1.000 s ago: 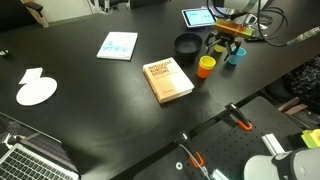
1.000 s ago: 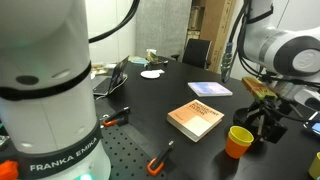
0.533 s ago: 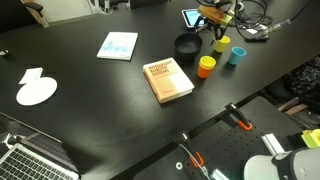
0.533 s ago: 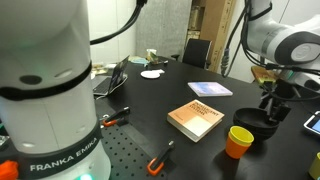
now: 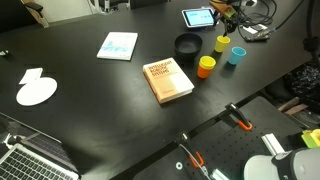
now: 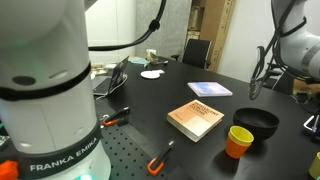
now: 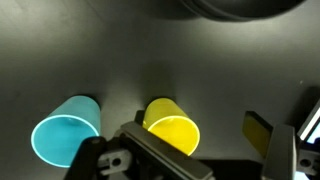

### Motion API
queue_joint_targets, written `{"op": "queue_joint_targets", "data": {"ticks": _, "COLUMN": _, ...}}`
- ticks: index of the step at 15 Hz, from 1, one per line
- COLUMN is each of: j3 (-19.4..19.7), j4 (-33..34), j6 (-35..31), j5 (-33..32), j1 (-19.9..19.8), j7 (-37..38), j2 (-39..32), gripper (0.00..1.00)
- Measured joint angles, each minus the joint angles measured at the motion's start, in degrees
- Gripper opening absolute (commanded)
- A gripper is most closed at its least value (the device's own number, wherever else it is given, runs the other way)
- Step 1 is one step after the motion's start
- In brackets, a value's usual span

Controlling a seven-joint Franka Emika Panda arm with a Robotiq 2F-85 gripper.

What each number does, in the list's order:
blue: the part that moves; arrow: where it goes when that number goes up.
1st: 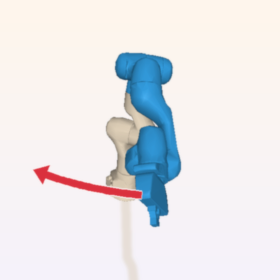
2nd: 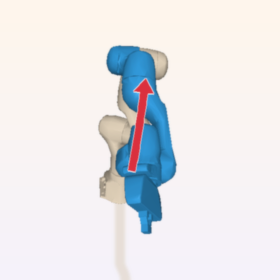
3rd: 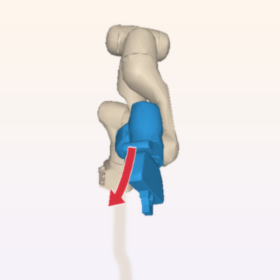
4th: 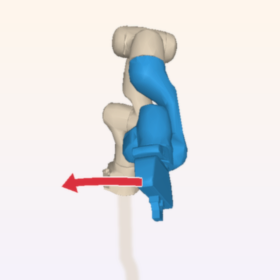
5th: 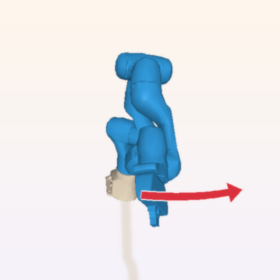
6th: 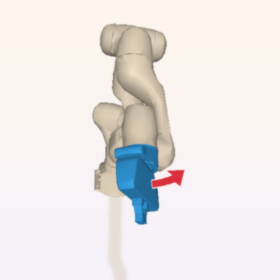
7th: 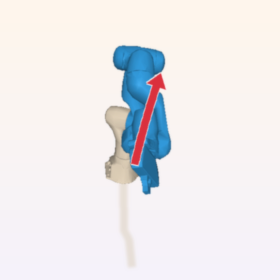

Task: Stack the cups together.

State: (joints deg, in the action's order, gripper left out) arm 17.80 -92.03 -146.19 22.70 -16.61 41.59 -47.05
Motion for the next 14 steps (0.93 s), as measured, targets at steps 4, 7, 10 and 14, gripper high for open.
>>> {"op": "queue_joint_targets", "data": {"ticks": 4, "j3": 0.3, "j4": 7.2, "j6": 3.8, "j5": 0.1, "j1": -2.9, "j7": 10.8, "j2": -6.5, "gripper": 1.0}}
{"op": "queue_joint_targets", "data": {"ticks": 7, "j3": 0.2, "j4": 11.9, "j6": 5.8, "j5": 0.1, "j1": -4.0, "j7": 18.3, "j2": -10.2, "gripper": 1.0}}
{"op": "queue_joint_targets", "data": {"ticks": 10, "j3": 0.2, "j4": 16.3, "j6": 6.9, "j5": 0.1, "j1": -5.0, "j7": 24.4, "j2": -13.1, "gripper": 1.0}}
{"op": "queue_joint_targets", "data": {"ticks": 14, "j3": 0.2, "j4": 20.0, "j6": 9.0, "j5": 0.0, "j1": -6.5, "j7": 29.5, "j2": -15.2, "gripper": 1.0}}
